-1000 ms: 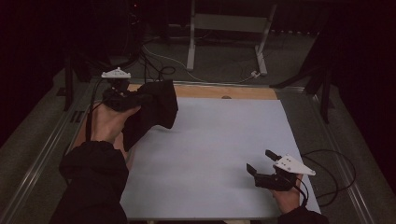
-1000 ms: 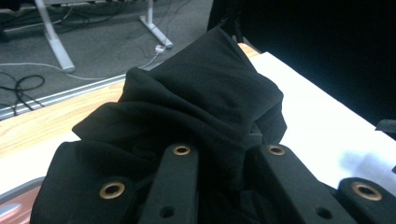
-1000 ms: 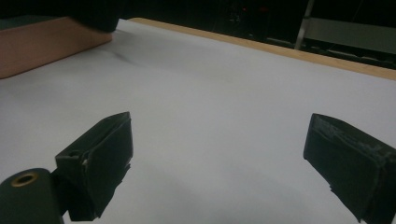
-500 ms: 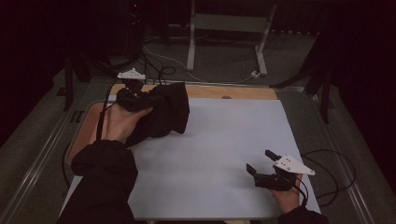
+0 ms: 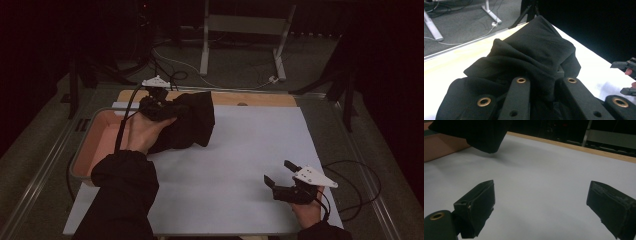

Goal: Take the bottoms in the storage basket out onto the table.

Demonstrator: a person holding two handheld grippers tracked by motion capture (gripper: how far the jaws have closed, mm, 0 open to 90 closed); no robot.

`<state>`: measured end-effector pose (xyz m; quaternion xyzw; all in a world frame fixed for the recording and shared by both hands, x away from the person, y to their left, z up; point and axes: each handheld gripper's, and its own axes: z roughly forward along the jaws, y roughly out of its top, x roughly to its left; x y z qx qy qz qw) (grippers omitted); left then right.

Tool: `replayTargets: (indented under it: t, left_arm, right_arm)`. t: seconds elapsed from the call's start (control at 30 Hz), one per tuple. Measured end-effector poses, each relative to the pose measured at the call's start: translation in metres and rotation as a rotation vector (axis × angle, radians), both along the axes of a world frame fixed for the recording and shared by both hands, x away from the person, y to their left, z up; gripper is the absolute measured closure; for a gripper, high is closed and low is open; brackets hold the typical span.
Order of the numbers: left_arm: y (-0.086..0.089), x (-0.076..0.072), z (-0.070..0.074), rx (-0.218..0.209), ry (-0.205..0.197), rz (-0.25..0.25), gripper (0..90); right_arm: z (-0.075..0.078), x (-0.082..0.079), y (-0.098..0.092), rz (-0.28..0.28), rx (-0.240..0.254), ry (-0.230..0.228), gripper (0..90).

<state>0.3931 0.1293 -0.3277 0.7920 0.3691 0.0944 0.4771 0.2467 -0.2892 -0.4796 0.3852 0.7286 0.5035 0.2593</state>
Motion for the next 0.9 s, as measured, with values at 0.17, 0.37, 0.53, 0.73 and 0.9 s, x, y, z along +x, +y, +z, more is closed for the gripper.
replayTargets:
  t: [0.17, 0.37, 0.53, 0.73, 0.9]
  left_arm:
    - [-0.008, -0.001, -0.003, -0.003, 0.003, -0.014, 82.9]
    - [-0.019, -0.001, -0.009, 0.002, 0.011, -0.038, 82.9]
    - [-0.029, -0.001, -0.016, -0.003, 0.021, -0.056, 82.9]
    - [-0.041, -0.002, -0.024, 0.011, 0.027, -0.075, 82.9]
    - [-0.048, -0.002, -0.031, 0.031, 0.038, -0.08, 82.8]
  right_arm:
    - [0.0, 0.0, 0.0, 0.0, 0.0, -0.001, 8.1]
    - [0.0, 0.0, 0.0, -0.001, 0.0, -0.002, 8.0]
    - [0.0, 0.0, 0.0, -0.001, 0.0, -0.003, 8.1]
    - [0.0, 0.0, 0.0, -0.001, 0.001, -0.003, 8.1]
    - [0.0, 0.0, 0.0, -0.004, 0.0, -0.003, 8.1]
